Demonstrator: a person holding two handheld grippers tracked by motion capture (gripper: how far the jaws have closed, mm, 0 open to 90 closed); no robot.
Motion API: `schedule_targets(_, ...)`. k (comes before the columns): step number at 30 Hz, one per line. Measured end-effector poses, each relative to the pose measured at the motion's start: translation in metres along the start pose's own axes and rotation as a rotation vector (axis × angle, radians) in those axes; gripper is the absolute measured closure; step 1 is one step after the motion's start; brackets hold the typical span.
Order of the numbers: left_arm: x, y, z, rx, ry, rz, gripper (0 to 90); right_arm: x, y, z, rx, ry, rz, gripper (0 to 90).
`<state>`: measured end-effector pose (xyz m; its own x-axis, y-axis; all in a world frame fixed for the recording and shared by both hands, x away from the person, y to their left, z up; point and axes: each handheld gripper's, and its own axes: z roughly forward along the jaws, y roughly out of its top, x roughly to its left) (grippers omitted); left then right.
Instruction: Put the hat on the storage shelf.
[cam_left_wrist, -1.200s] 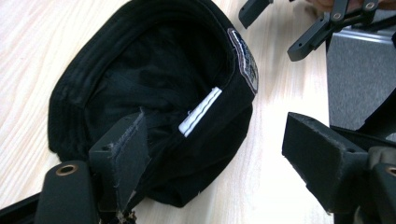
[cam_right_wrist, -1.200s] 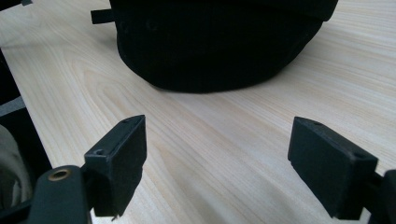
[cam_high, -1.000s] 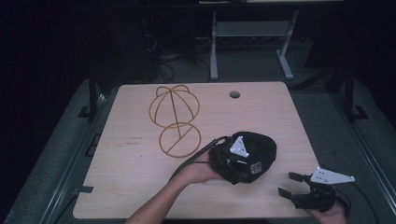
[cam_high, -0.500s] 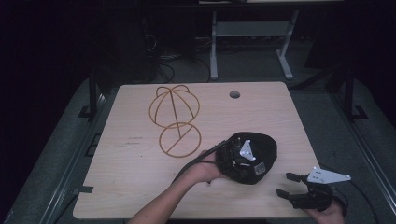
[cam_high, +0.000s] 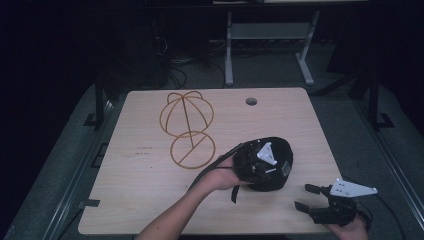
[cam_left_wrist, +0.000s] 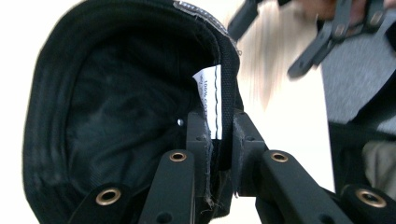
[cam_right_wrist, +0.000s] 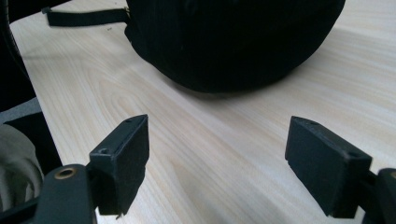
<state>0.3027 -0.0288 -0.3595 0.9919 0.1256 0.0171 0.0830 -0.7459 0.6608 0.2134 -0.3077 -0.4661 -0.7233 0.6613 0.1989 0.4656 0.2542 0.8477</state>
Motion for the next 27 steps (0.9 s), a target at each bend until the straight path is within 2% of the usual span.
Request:
schedule_targets(1,0.000,0.000,0.000,0.000,0.000,0.000,80.1,0.000,0.000,0.000,0.000,0.000,0.000,21.3)
schedule_targets(6,0.007,0.008,-0.019,-0.086,-0.026,-0.050,80.3,0.006,0.008,-0.002,-0.035,-0.001,-0.020,20.9)
schedule_targets(7,0.007,0.008,-0.019,-0.086,-0.026,-0.050,80.3,0.006,0.008,-0.002,-0.035,-0.001,-0.020,20.9)
schedule_targets(12,0.012,0.017,-0.034,-0.162,-0.052,-0.077,80.3,0.011,0.017,-0.006,-0.088,-0.005,-0.032,20.6)
schedule_targets(18,0.016,0.023,-0.043,-0.209,-0.067,-0.099,80.3,0.014,0.028,-0.008,-0.143,-0.021,-0.059,20.7)
schedule_targets(21,0.016,0.027,-0.046,-0.223,-0.073,-0.106,80.3,0.014,0.030,-0.008,-0.159,-0.015,-0.058,20.6)
schedule_targets(27,0.010,0.039,-0.045,-0.238,-0.108,-0.082,80.3,0.016,0.035,-0.007,-0.199,-0.013,-0.067,20.8)
